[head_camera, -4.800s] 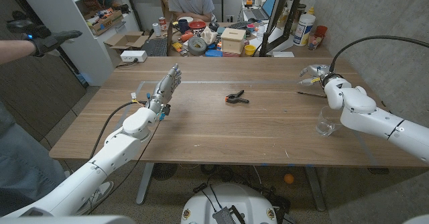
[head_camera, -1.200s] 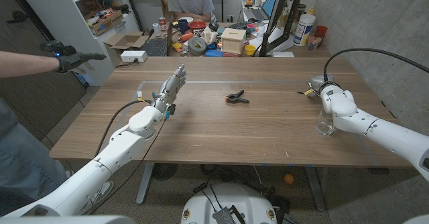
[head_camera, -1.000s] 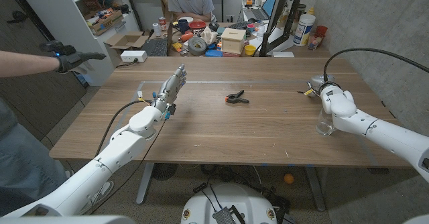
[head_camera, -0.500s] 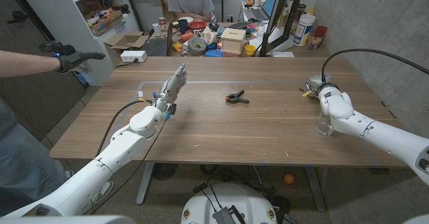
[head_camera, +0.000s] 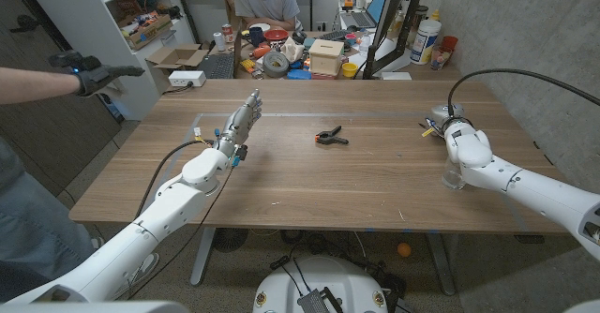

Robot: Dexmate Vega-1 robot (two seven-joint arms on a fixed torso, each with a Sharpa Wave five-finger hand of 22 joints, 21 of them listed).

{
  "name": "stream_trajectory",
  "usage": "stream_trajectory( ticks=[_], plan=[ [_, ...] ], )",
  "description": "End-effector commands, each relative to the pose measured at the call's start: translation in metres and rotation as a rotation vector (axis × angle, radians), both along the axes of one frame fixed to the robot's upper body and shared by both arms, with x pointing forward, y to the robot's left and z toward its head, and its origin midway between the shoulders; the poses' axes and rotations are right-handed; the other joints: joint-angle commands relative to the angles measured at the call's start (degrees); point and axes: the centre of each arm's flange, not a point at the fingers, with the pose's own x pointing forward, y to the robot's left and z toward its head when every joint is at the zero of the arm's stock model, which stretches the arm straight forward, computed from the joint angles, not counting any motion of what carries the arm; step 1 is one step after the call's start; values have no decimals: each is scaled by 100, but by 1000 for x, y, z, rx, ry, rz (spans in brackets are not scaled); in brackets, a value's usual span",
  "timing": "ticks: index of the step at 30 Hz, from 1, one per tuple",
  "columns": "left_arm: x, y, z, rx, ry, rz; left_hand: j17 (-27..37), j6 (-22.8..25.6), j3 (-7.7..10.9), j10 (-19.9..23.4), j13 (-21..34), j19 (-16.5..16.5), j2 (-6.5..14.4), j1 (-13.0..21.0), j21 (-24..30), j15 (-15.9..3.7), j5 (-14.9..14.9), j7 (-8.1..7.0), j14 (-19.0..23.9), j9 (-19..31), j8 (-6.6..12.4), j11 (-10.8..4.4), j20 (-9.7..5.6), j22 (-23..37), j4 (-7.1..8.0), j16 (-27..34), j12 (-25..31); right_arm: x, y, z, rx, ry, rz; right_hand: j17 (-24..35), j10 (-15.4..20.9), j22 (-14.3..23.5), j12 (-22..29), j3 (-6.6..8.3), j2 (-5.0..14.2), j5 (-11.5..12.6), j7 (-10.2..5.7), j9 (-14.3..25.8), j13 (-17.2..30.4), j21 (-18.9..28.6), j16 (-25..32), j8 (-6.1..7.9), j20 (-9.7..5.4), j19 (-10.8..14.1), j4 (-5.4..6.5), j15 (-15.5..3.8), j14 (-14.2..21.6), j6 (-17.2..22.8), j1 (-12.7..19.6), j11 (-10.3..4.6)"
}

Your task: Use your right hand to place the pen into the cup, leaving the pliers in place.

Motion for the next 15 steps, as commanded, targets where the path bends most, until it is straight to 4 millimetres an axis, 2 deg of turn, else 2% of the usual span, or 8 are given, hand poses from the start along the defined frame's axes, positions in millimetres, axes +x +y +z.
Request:
stream_trajectory(
  ticks=[1, 15],
  plan=[
    [4, -3, 2, 6, 2, -11, 29, 46, -25, 14, 12, -27, 15, 49, -19, 23, -10, 19, 20, 28, -15, -3, 31, 13, -11, 3, -13, -13, 0, 14, -21, -46, 16, 18, 29, 16, 2, 33, 4, 13, -257, 125, 1, -42, 40, 48, -89, 65, 17, -244, 53, 271, 42, -14],
    [6, -5, 3, 7, 1, -20, 28, 48, -38, 8, 12, -28, 20, 52, -20, 35, -14, 21, 16, 28, -18, 12, 32, 14, -12, 1, -17, -21, 8, 27, -44, -82, 48, 32, 24, 21, -18, 24, 5, -3, -271, 140, 1, -52, 39, 71, -103, 76, 41, -259, 64, 289, 52, -44]
  ],
)
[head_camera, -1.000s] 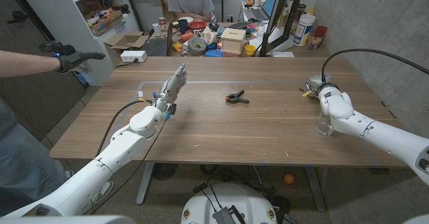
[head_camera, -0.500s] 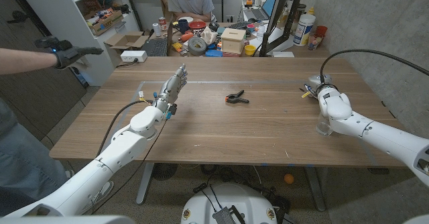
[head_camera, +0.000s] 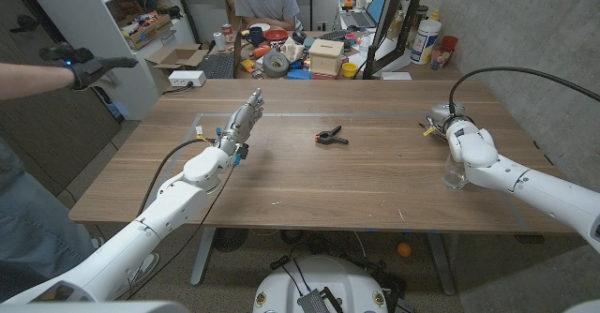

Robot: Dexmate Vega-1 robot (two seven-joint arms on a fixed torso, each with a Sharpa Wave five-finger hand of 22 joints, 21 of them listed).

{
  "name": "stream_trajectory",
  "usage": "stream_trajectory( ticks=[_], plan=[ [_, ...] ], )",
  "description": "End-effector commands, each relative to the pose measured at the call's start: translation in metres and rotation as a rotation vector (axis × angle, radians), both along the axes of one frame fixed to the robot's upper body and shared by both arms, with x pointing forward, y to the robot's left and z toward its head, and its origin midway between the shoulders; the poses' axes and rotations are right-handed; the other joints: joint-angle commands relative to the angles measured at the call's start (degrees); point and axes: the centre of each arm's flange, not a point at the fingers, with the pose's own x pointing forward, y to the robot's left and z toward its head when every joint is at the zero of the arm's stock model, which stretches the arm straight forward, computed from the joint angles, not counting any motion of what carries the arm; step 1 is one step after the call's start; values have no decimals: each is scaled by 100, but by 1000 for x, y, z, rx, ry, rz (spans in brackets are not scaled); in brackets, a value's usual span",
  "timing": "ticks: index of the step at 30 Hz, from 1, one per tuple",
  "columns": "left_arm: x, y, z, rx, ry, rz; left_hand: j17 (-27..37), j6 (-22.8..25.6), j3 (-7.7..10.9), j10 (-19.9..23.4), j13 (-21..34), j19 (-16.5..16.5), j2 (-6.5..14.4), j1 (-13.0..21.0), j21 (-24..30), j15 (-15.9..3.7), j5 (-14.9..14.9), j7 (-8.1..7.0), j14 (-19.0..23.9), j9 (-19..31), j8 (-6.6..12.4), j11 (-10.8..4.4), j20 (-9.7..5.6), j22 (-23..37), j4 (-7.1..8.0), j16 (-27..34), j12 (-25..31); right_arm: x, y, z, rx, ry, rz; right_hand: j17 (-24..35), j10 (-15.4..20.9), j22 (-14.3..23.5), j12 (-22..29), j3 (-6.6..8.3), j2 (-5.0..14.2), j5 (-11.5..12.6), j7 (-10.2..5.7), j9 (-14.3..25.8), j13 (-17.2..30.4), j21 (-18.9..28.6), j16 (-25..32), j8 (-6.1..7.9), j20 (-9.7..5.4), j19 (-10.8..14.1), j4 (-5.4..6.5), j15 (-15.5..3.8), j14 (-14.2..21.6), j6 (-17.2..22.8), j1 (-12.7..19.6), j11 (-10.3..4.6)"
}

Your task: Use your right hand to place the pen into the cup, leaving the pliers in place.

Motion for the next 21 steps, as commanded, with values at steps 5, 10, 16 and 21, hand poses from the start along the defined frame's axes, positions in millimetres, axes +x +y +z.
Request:
stream_trajectory(
  ticks=[5, 10, 16, 21],
  plan=[
    [1, -1, -1, -1, 0, -5, 29, 32, -18, 9, 12, -26, 9, 40, -20, 33, -15, 2, 18, 29, -16, 4, 32, 14, 14, 2, -17, -8, 6, 15, -24, -35, 18, 36, 30, 23, -22, 8, 10, 32, -267, 138, 1, -15, 38, 39, -126, 60, 32, -257, 68, 282, 49, -47],
    [1, 0, -1, -2, 1, -6, 29, 26, -22, 13, 12, -29, 11, 41, -21, 37, -17, 0, 19, 29, -20, 15, 32, 14, 14, 3, -16, -10, 6, 18, -27, -38, 17, 38, 33, 24, -26, 6, 10, 29, -268, 145, 1, -17, 39, 45, -121, 63, 37, -253, 76, 280, 54, -44],
    [2, -1, -3, 1, 1, -3, 29, 31, -27, 8, 12, -34, 14, 42, -23, 32, -18, 0, 21, 29, -19, 12, 27, 14, 14, 3, -18, -13, 7, 20, -17, -45, 13, 42, 46, 26, -28, 4, 9, 24, -268, 147, 1, -17, 43, 49, -124, 81, 41, -269, 94, 275, 64, -43],
    [3, -3, -4, -4, 1, -16, 29, 32, -31, 6, 12, -33, 16, 44, -23, 34, -19, -1, 21, 29, -20, 1, 27, 14, 13, 3, -19, -20, 9, 23, -32, -64, 14, 44, 55, 26, -30, 2, 10, 20, -268, 144, 1, -21, 42, 54, -131, 83, 45, -267, 96, 287, 68, -40]
  ],
)
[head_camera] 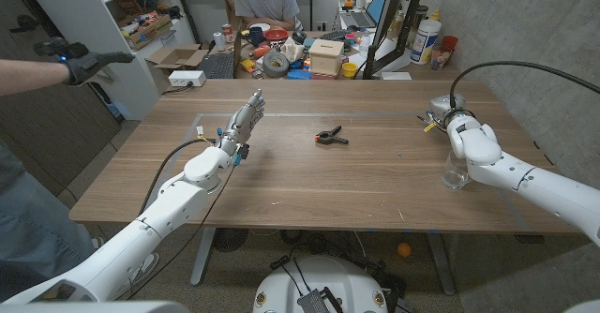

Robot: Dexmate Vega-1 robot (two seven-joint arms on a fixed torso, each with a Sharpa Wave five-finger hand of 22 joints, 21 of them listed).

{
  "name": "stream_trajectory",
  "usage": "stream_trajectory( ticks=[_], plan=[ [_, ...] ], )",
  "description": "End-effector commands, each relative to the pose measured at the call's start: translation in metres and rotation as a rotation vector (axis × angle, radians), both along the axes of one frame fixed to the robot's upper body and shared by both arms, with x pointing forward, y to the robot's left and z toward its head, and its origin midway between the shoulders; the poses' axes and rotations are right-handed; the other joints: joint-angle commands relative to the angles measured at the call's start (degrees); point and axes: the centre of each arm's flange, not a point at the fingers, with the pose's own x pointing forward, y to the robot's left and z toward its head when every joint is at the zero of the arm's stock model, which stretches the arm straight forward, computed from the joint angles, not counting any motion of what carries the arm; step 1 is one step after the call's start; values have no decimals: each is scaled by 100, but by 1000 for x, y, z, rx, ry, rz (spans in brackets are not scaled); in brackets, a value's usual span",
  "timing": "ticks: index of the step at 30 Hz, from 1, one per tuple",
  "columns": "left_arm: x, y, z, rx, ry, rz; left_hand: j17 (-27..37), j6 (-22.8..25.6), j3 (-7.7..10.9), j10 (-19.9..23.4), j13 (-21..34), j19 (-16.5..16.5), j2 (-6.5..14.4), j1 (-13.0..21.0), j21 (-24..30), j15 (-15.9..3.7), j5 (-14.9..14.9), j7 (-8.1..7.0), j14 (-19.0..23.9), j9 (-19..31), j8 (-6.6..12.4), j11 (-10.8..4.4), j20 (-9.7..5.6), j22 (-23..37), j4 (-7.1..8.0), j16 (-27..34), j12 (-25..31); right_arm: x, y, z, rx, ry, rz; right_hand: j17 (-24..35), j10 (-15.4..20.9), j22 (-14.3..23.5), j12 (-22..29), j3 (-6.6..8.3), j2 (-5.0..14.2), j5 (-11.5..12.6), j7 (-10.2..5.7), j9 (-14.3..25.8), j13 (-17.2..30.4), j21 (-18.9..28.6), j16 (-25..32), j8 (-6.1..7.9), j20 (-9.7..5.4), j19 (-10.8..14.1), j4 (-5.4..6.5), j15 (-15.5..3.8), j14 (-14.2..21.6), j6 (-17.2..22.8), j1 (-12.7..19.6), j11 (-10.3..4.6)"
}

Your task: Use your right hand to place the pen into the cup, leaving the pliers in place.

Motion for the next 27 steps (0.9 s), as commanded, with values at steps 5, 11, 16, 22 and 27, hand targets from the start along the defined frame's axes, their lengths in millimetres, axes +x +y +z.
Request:
stream_trajectory(
  ticks=[5, 11, 16, 22, 27],
  plan=[
    [3, -3, -1, 4, -5, -19, 28, 28, -20, 7, 13, -36, 18, 46, -24, 32, -20, 1, 17, 29, -22, -12, 26, 14, -2, 1, -19, -19, 3, 10, 25, -56, -2, 20, 38, 27, -6, -9, 2, 35, -247, 142, 1, -23, 42, 57, -93, 50, 38, -278, 53, 281, 69, 0],
    [5, -5, 1, 6, -6, -35, 28, 30, -24, 7, 13, -36, 21, 48, -24, 33, -21, -5, 18, 29, -22, 13, 26, 15, -3, 2, -19, -28, 7, 12, 38, -81, 6, 24, 34, 29, -17, -10, 5, 30, -228, 150, 1, -27, 44, 65, -91, 62, 44, -276, 68, 276, 79, 14],
    [6, -6, 1, 10, -8, -45, 28, 31, -26, 7, 13, -35, 24, 49, -24, 32, -22, -5, 17, 29, -22, -3, 26, 15, -3, 2, -19, -36, 10, 11, 69, -107, 25, 25, 52, 29, -16, -13, 3, 26, -229, 156, 1, -28, 44, 71, -93, 73, 48, -276, 78, 274, 83, 50],
    [7, -6, 3, 16, -10, -48, 28, 42, -30, 1, 13, -35, 27, 52, -24, 34, -23, 4, 18, 29, -19, -8, 26, 15, -4, 2, -22, -44, 12, 10, 118, -149, 67, 24, 58, 30, -21, -17, -2, 22, -240, 160, 1, -24, 42, 72, -111, 99, 50, -295, 87, 259, 91, 49],
    [8, -6, 3, 21, -6, -50, 28, 39, -33, 16, 13, -35, 29, 54, -24, 31, -24, -2, 15, 29, -21, -14, 26, 15, -4, 1, -16, -46, 11, 7, 218, -187, 127, 24, 68, 31, -24, -20, -4, 19, -221, 155, 1, -25, 39, 78, -123, 110, 53, -309, 90, 272, 96, 62]
  ],
)
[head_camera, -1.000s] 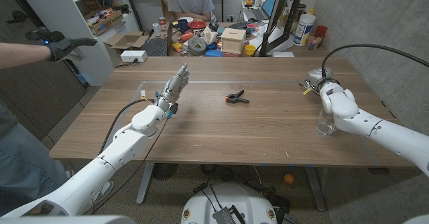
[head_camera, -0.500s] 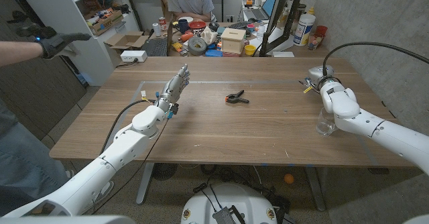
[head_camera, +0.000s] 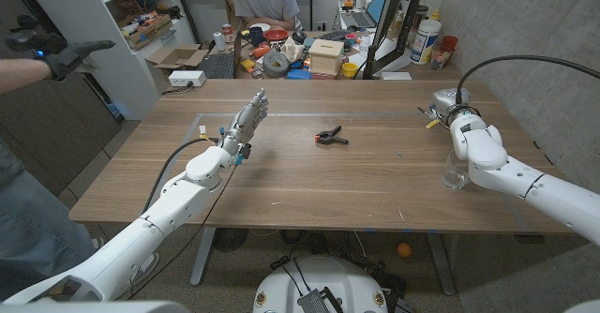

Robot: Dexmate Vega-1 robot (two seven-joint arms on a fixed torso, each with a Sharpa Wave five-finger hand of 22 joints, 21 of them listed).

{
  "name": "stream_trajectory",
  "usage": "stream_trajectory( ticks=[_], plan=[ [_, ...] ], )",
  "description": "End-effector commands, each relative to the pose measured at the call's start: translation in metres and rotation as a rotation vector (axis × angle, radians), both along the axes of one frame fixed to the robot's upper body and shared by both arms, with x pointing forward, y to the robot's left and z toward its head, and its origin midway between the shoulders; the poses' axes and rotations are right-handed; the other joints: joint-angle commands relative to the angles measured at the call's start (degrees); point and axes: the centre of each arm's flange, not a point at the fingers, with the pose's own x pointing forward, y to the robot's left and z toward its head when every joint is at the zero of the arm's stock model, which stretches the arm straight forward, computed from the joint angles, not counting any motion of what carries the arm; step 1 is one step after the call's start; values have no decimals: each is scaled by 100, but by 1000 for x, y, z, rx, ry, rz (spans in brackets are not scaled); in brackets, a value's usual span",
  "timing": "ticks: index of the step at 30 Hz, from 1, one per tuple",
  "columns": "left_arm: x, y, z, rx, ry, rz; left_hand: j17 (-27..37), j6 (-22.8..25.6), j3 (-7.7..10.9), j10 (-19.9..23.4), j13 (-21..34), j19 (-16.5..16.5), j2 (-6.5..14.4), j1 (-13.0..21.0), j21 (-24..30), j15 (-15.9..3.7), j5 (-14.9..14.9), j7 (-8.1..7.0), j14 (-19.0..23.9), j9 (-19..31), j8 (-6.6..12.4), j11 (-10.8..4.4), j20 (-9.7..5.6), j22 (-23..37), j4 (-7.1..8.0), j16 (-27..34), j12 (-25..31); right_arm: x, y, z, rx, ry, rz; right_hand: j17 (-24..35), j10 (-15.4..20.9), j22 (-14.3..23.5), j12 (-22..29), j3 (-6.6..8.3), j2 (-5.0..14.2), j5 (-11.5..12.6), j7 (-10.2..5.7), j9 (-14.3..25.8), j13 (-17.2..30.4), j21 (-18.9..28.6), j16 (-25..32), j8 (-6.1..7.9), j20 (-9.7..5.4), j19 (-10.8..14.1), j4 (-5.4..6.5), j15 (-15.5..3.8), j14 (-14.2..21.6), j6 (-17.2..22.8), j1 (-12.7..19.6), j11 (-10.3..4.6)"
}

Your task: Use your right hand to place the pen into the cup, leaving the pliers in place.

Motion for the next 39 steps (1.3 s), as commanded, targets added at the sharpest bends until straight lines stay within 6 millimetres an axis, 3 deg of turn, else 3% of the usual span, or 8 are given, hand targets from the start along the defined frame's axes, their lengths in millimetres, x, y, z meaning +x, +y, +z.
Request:
stream_trajectory(
  ticks=[1, 18, 39],
  plan=[
    [2, -1, 2, 12, 3, -11, 28, 39, -34, 15, 13, -35, 30, 54, -24, 33, -2, 1, 17, 29, -21, -6, 26, 15, -4, 2, 5, -11, 1, -4, 159, -84, 106, 25, 45, 32, -4, 6, -17, 45, -228, 155, 1, -3, 37, 45, -135, 59, 29, -295, 69, 274, 83, 39],
    [-3, -8, 4, 23, 3, 4, 28, 34, -46, 10, 13, -39, 36, 60, -26, 31, -5, -1, 14, 30, -25, 1, 24, 15, -6, 1, 2, -7, -12, -11, 438, -146, 292, 28, 43, 34, -24, 0, -3, 48, -211, 162, -1, -19, 17, 56, -196, 56, 46, -338, 39, 268, 99, 46],
    [-6, -18, 4, 35, 7, 8, 27, 36, -65, 11, 13, -37, 42, 68, -25, 34, -8, -4, 14, 30, -26, 16, 21, 15, -10, 1, 2, -29, -49, -25, 635, -254, 341, 33, 47, 37, -44, -14, 10, 48, -208, 169, -1, -27, 8, 64, -213, 78, 65, -349, 28, 248, 111, 54]
  ],
)
